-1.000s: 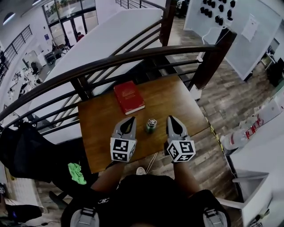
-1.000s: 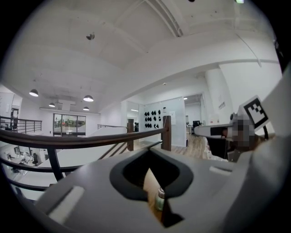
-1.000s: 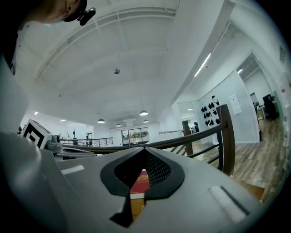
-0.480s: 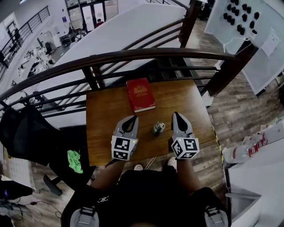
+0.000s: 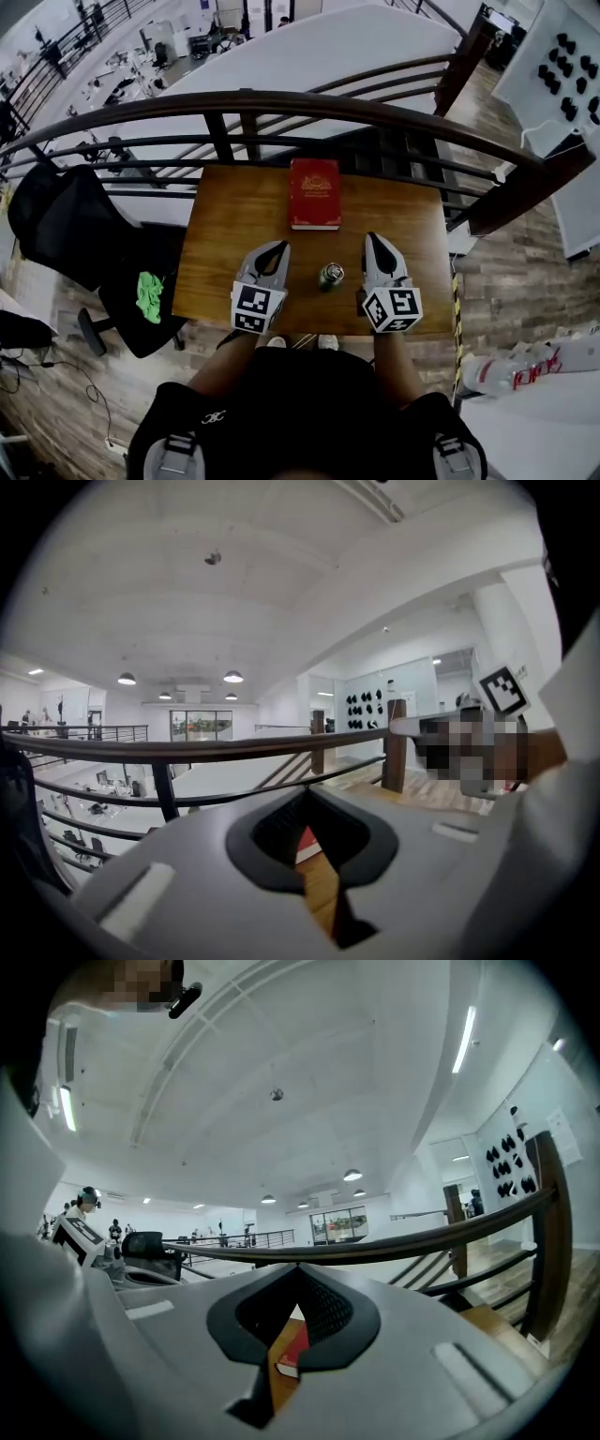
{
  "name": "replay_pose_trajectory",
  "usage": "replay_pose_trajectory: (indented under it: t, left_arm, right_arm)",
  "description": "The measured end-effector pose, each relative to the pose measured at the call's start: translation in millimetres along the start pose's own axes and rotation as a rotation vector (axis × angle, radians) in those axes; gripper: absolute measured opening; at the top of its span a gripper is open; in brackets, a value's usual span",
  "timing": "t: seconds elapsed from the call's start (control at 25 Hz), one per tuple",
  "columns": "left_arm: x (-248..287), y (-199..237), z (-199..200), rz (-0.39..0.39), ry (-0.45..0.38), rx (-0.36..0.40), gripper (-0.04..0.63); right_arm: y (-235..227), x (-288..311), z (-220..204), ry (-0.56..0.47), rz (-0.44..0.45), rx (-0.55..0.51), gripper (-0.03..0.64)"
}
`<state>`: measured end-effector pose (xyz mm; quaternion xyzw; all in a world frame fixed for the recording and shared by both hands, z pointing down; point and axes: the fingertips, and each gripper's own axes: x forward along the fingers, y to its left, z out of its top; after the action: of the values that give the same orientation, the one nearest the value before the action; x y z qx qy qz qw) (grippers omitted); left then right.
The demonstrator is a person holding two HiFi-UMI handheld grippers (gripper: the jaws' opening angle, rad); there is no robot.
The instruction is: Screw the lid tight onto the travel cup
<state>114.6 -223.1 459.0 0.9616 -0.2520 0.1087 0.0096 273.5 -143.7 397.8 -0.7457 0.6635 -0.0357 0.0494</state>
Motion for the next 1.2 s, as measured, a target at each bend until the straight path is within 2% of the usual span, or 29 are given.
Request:
replay_pose_trajectory:
  t: [0.28,0.44,0.48,0.56,0.64,0.68,0.72,0.8,0.96,1.2]
  left_arm:
    - [-1.7,-11.3,-24.0,0.116,0.05,-0.032,0.051]
    - [-7.8,-11.2,-34.7,0.13,0.024,-0.061,0.056]
    - [-10.4,-11.4,-35.3,0.133,0.016,-0.063,0.059]
    - [-15.8,-14.4,-35.0,0.133,0.009,-0.062,0.096]
    - [-21.3,-17.2,-43.0,0.128,0.023,-0.067,0.188]
    - [-23.8,-17.8,-50.3,0.125,0.036,-0.071,0.195]
    - [-25.2,-18.7,-56.6,0.12,0.047,-0.071,0.231]
    - [-24.9,-25.7,-64.0,0.093,0.055,-0.058,0.24]
    - [-19.5,-54.0,-86.0,0.026,0.093,-0.036,0.28]
    - [1.7,-99.2,-123.7,-0.089,0.161,-0.009,0.324]
  right_arm:
    - [-17.7,12.2,-10.5,0.04,0.153,0.017,0.002]
    - [-12.3,16.7,-5.4,-0.011,0.288,0.023,0.002]
    - [-8.8,16.9,-2.5,-0.026,0.333,0.025,0.031]
    - [-1.9,15.8,3.4,-0.042,0.417,0.014,0.087]
    - [5.0,14.4,5.2,-0.038,0.496,-0.01,0.117]
    - [8.7,14.1,4.1,-0.031,0.536,-0.022,0.136]
    - [12.6,14.0,1.6,-0.02,0.576,-0.035,0.147]
    - [20.5,13.1,-8.1,0.014,0.65,-0.068,0.165]
    - [32.9,5.1,-36.6,0.096,0.774,-0.111,0.17]
    - [44.6,-5.7,-75.3,0.181,0.893,-0.12,0.17]
